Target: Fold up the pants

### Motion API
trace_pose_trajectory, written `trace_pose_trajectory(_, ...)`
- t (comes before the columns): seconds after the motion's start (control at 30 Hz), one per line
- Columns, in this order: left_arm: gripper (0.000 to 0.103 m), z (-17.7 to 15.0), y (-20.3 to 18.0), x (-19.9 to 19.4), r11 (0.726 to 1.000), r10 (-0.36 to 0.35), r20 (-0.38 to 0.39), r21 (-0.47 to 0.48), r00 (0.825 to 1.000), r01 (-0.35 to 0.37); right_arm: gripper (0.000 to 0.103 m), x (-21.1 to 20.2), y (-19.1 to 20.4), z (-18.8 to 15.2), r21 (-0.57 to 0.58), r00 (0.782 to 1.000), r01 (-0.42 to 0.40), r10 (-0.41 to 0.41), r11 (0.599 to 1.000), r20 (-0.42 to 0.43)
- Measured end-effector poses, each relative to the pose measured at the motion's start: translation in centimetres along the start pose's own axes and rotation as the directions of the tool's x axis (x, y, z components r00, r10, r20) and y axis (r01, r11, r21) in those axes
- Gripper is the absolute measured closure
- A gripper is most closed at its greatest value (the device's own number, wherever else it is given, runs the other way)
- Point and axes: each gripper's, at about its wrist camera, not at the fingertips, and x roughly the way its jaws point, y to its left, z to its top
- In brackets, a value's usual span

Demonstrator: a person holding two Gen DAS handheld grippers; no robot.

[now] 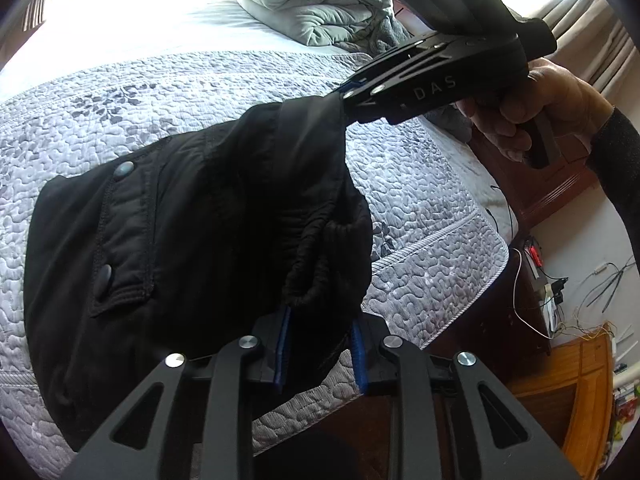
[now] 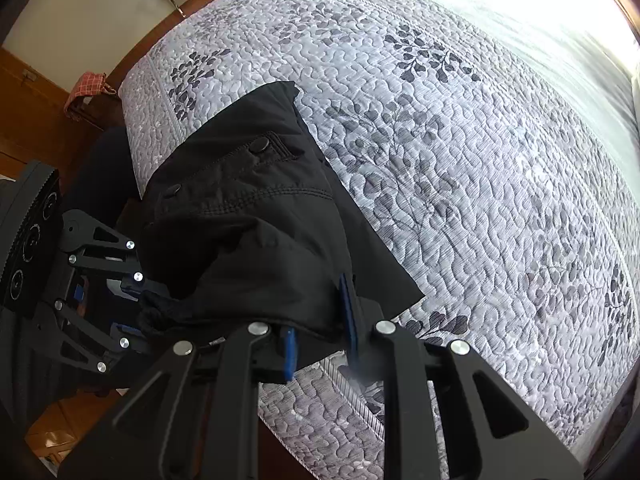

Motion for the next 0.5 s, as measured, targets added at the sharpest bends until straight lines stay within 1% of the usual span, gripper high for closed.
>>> trace_pose_trajectory(0.13, 0.078, -0.3, -0.1, 1.5, 1.0, 0.005, -0.026, -0.004, 1.0, -0.005, 0.085, 1.3, -0.9, -0.8, 0.002, 1.0, -0.002, 0.002, 1.0, -0.001)
trace_pose_trajectory(0.27, 0.078, -0.6, 0.3, 3.0, 1.0, 0.004, -0.057, -0.015, 0.998, -0.005, 0.085, 2.8, -1.3, -1.9, -0.006, 1.0, 0.018, -0.018, 1.0, -0.006)
trace_pose_trajectory(0.33, 0.078, -0.8, 0.5, 3.7, 1.0, 0.002, -0.076, -0.022, 0.997, -0.004, 0.084, 3.5, -1.5, -2.4, -0.004, 1.0, 0.029, -0.029, 1.0, -0.006)
trace_pose_trajectory(0.37, 0.078, -0.9, 0.6, 4.0, 1.0, 0.003, -0.085, -0.022, 0.996, -0.004, 0.082, 3.7, -1.5, -2.6, -0.004, 0.999, 0.039, -0.039, 0.999, -0.007)
trace_pose_trajectory(0.4, 0.078, -1.0, 0.7, 4.2, 1.0, 0.0, -0.092, -0.025, 0.996, -0.003, 0.074, 3.8, -1.5, -2.8, -0.006, 0.998, 0.063, -0.063, 0.998, -0.006)
trace_pose_trajectory(0.43, 0.077, -1.1, 1.0, 4.4, 0.999, -0.005, -0.098, -0.033, 0.995, 0.002, 0.059, 3.9, -1.5, -3.1, -0.005, 0.996, 0.093, -0.093, 0.996, -0.003)
trace_pose_trajectory(0.47, 0.076, -1.3, 1.2, 4.7, 0.999, -0.01, -0.104, -0.037, 0.995, 0.007, 0.051, 3.8, -1.6, -3.4, -0.001, 0.992, 0.126, -0.126, 0.992, 0.006)
trace_pose_trajectory(0.5, 0.076, -1.4, 1.4, 4.8, 0.999, -0.017, -0.107, -0.045, 0.994, 0.013, 0.045, 3.6, -1.8, -3.8, 0.007, 0.99, 0.142, -0.142, 0.99, 0.016)
